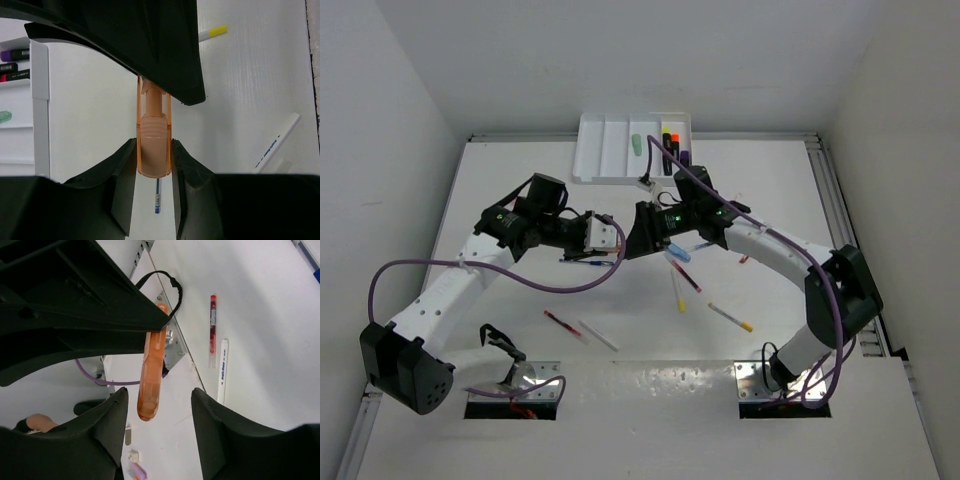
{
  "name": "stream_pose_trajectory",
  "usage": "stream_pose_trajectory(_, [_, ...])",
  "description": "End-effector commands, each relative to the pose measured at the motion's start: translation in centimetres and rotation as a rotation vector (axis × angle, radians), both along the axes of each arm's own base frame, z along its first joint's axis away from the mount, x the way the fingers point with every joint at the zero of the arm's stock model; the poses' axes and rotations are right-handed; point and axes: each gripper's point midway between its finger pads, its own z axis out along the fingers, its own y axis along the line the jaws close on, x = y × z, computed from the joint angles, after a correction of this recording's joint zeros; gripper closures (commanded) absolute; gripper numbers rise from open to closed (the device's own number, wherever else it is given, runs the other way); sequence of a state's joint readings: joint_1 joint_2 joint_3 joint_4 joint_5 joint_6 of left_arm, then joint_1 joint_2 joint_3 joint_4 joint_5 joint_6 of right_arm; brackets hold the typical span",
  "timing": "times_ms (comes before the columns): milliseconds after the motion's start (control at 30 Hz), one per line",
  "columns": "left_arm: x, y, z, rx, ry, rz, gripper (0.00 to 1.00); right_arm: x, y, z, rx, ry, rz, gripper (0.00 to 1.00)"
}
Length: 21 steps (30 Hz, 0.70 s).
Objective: Sort the stationery into containers
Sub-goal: Pass the stationery from the left arm to the right
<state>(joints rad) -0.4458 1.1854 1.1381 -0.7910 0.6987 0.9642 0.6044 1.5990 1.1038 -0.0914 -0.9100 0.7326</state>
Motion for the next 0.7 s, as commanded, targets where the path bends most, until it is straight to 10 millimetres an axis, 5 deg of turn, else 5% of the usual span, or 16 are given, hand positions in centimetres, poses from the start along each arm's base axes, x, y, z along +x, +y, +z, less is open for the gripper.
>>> stream_pose_trajectory(0, [-0.4, -0.6, 1.4, -0.026, -0.042, -0.040, 0.89, 1.3, 0.4, 1.7, 0.028, -0.062, -0.012, 0.47])
stream_pose_trajectory(300, [-0.4, -0.7, 0.9, -0.028, -0.030, -0.036, 0.89, 3.5, -0.3, 3.0, 0.079, -0.038, -0.087, 0.61])
stream_pose_trajectory(567, [0.0, -0.9, 0.5, -0.031, -0.021, -0.023, 0.89, 2.6, 0.0, 2.8, 0.107, -0.013, -0.057, 0.69])
stream_pose_trajectory(667, [0.1, -0.9, 0.3, -0.029, -0.013, -0.021, 0.89, 2.5, -0.1, 2.7, 0.110, -0.016, -0.051, 0.86])
